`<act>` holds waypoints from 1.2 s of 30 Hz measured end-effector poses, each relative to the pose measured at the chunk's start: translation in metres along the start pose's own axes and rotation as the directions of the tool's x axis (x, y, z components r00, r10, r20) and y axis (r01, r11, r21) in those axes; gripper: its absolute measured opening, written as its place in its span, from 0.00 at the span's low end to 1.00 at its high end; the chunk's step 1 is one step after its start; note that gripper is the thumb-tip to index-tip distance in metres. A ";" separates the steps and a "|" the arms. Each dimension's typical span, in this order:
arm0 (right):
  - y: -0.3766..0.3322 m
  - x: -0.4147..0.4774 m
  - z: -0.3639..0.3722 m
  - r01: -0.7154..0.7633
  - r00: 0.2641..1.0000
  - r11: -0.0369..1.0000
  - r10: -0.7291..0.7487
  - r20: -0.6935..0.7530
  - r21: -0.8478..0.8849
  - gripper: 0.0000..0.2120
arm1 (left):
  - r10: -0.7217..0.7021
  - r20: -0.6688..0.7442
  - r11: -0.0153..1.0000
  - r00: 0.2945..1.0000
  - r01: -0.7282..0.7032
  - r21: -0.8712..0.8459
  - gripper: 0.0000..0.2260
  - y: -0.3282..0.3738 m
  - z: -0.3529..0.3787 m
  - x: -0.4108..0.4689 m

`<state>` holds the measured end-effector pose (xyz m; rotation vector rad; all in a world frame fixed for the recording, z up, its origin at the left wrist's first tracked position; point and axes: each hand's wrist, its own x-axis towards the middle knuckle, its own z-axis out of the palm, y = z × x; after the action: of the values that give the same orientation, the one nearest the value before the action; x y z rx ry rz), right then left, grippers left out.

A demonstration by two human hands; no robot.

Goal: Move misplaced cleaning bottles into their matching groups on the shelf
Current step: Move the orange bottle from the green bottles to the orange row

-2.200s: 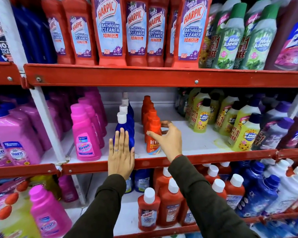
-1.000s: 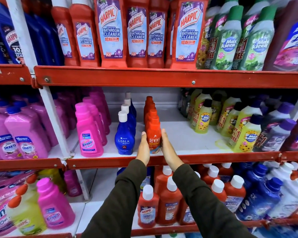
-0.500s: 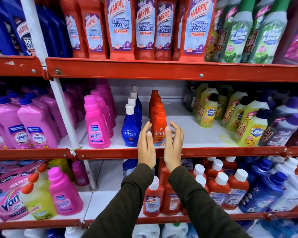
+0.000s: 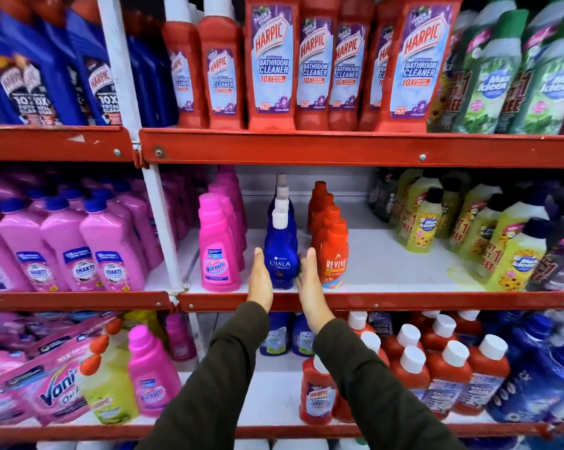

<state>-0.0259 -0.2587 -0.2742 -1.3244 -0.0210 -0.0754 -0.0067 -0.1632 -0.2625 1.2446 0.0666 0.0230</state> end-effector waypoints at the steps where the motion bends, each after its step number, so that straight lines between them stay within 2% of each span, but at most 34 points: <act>1: 0.000 0.001 0.000 -0.010 1.000 1.000 0.010 0.004 -0.006 0.18 | -0.006 0.022 1.000 1.000 0.005 0.024 0.27 -0.001 -0.002 -0.001; 5: -0.002 0.003 0.002 -0.022 1.000 0.999 0.022 -0.001 -0.031 0.19 | -0.016 0.046 0.999 0.999 0.013 0.050 0.27 -0.004 -0.001 -0.004; 18: -0.003 -0.004 0.009 0.035 0.996 0.993 -0.043 -0.072 -0.117 0.11 | -0.029 0.112 0.994 0.993 0.016 0.113 0.26 -0.006 -0.009 0.000; 20: -0.005 -0.007 0.010 0.052 0.993 0.989 -0.066 -0.095 -0.142 0.14 | -0.009 0.116 0.991 0.993 -0.007 0.131 0.27 -0.003 -0.009 -0.002; 23: -0.002 -0.011 0.015 0.124 0.975 0.978 -0.152 -0.164 -0.169 0.26 | 0.126 0.081 0.964 0.989 -0.141 0.225 0.26 -0.003 -0.011 -0.008; 26: 0.002 -0.019 0.027 0.273 0.905 0.942 -0.321 -0.279 -0.197 0.23 | 0.329 0.014 0.907 0.944 -0.321 0.273 0.22 -0.003 -0.022 -0.018; 28: 0.005 -0.024 0.040 0.333 0.883 0.929 -0.367 -0.293 -0.160 0.24 | 0.450 -0.047 0.857 0.892 -0.417 0.302 0.21 -0.001 -0.032 -0.023; 31: 0.010 -0.024 0.066 0.259 0.940 0.960 -0.277 -0.198 -0.110 0.20 | 0.571 -0.188 0.790 0.799 -0.473 0.390 0.21 0.007 -0.054 -0.024; 33: 0.011 -0.020 0.081 0.122 0.986 0.988 -0.131 -0.105 -0.091 0.26 | 0.581 -0.299 0.797 0.757 -0.455 0.397 0.21 0.014 -0.068 -0.021; 35: 0.013 -0.016 0.094 0.027 0.999 0.995 -0.030 -0.032 -0.093 0.33 | 0.481 -0.382 0.858 0.789 -0.333 0.391 0.22 0.022 -0.084 -0.010; 36: 0.015 -0.014 0.098 0.006 1.000 0.995 -0.007 -0.008 -0.100 0.35 | 0.392 -0.382 0.894 0.837 -0.247 0.375 0.22 0.024 -0.092 -0.003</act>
<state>-0.0358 -0.1590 -0.2652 -1.4240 -0.0143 -0.0886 -0.0151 -0.0685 -0.2691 1.5376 0.2704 0.6243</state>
